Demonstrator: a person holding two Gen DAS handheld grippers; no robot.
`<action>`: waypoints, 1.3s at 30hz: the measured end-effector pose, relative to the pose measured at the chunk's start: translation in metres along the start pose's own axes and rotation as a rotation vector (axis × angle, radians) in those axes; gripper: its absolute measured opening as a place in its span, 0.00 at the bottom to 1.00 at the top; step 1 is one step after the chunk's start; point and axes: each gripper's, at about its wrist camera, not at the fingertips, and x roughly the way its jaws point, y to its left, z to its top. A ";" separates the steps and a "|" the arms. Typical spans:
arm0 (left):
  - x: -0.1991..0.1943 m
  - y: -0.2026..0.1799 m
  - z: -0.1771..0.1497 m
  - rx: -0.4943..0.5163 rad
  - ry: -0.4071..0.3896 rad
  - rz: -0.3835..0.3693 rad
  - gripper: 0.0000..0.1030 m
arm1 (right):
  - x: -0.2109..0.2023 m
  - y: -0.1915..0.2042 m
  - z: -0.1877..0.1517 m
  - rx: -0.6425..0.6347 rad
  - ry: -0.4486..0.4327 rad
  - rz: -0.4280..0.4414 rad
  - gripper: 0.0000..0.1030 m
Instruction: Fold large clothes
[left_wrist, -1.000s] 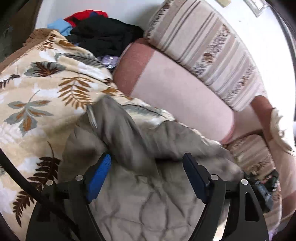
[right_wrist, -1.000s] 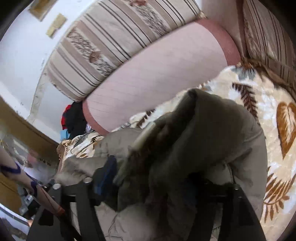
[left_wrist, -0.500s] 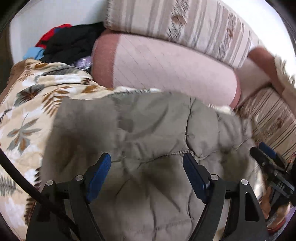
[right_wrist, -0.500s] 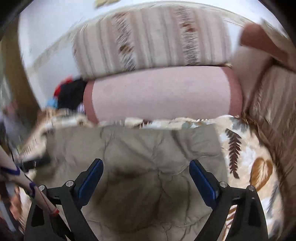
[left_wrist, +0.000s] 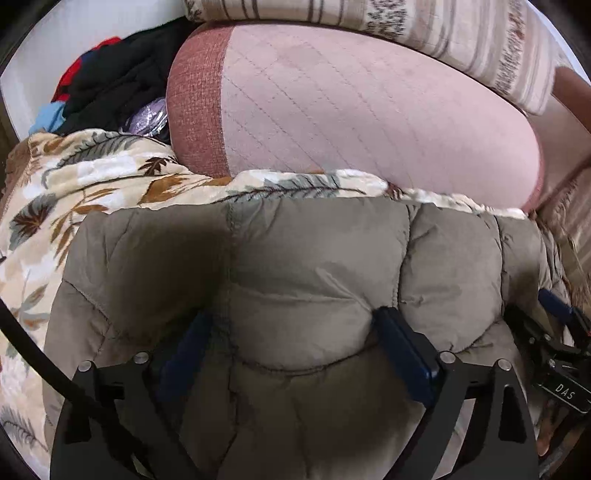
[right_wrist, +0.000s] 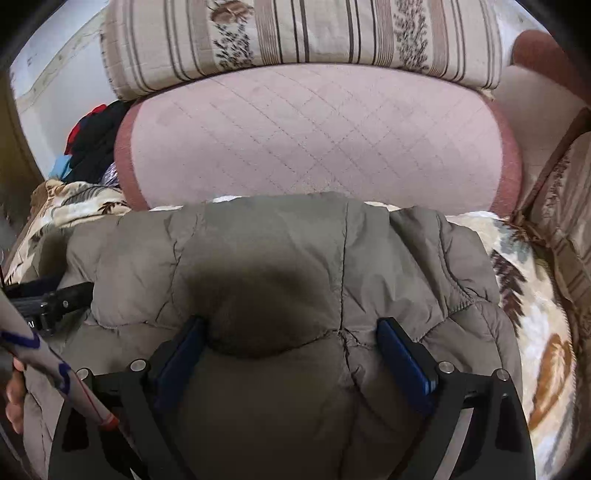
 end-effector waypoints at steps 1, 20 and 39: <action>0.003 0.001 0.002 -0.009 0.000 -0.005 0.94 | 0.007 -0.004 0.004 0.017 0.010 0.015 0.98; -0.081 0.066 -0.024 -0.146 -0.093 -0.050 0.98 | -0.087 -0.050 -0.012 0.101 -0.080 -0.002 0.97; 0.003 0.173 -0.117 -0.306 0.190 -0.666 1.00 | -0.002 -0.159 -0.112 0.478 0.262 0.507 1.00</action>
